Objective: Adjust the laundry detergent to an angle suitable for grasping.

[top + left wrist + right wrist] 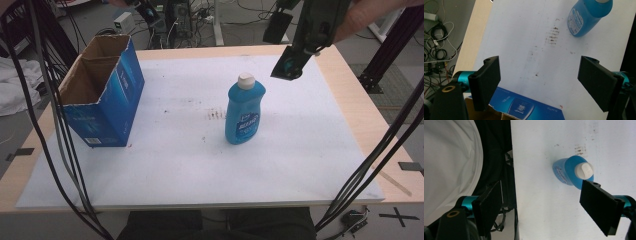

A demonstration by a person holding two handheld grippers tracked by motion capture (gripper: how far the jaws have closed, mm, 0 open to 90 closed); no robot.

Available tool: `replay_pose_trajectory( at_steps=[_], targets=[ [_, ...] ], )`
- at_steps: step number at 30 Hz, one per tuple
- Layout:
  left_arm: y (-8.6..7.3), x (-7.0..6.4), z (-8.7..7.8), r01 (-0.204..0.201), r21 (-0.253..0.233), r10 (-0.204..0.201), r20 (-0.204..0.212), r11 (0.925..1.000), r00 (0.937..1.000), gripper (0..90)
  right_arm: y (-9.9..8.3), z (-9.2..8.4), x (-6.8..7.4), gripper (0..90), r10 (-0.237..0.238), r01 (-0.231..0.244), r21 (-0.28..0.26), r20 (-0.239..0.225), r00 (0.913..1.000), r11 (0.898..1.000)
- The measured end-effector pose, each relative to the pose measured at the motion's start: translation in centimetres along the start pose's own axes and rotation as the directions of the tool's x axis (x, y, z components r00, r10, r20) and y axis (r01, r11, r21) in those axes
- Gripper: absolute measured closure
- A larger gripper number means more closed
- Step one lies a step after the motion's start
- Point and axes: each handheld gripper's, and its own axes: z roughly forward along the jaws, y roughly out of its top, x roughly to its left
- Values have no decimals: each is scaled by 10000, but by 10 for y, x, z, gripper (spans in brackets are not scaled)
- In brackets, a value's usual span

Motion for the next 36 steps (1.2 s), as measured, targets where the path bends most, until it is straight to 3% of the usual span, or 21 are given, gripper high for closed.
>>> replay_pose_trajectory(
  at_steps=[15,36],
  targets=[
    [0,-5,-4,47,-16,-47,-69,10000,10000,186,-3,-3,2,178,-26,26,-84,78,10000,10000],
    [4,-11,-5,-224,-43,224,46,9997,9997,185,-9,-6,0,178,176,-176,-80,95,9998,9998]
  ],
)
